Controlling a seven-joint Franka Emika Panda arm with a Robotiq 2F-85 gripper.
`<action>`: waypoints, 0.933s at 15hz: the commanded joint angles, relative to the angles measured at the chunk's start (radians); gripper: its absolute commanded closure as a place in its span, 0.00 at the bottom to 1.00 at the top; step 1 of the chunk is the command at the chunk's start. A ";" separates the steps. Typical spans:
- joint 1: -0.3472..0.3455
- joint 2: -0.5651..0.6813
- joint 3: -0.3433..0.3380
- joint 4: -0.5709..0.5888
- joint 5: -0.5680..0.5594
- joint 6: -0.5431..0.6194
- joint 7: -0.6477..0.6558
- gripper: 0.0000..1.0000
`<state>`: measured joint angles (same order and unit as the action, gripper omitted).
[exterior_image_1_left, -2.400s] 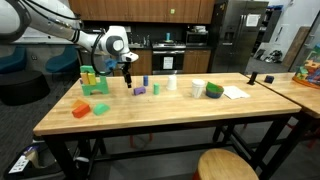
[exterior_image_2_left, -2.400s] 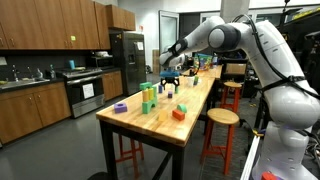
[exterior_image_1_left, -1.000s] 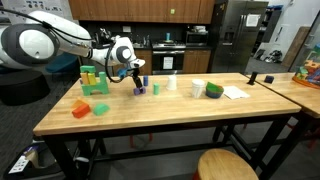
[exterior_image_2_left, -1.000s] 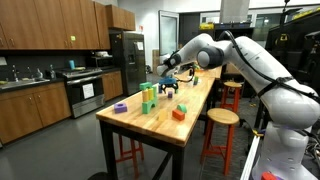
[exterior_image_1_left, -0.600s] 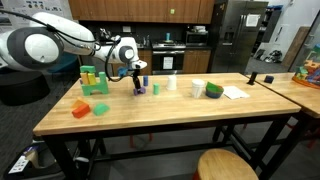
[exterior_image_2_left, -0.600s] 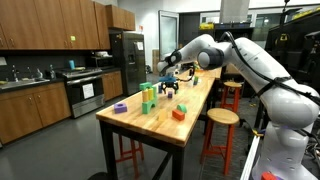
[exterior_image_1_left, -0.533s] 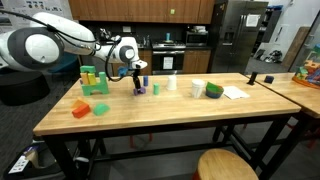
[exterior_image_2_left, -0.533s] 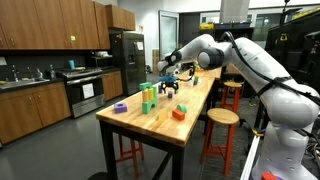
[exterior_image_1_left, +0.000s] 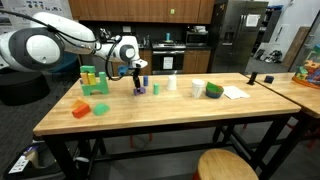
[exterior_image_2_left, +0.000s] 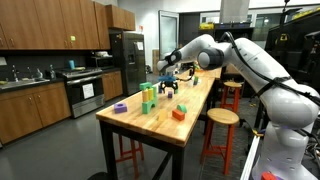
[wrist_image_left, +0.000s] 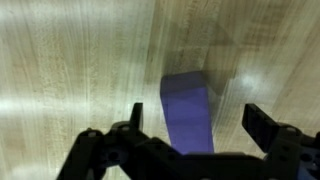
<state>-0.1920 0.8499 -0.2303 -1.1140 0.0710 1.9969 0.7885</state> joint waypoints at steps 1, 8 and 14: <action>-0.040 0.001 0.055 0.012 0.030 0.007 -0.157 0.00; -0.070 -0.024 0.105 -0.023 0.008 0.030 -0.487 0.00; -0.069 -0.018 0.085 -0.026 0.005 0.023 -0.551 0.00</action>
<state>-0.2553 0.8501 -0.1448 -1.1178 0.0822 2.0253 0.2650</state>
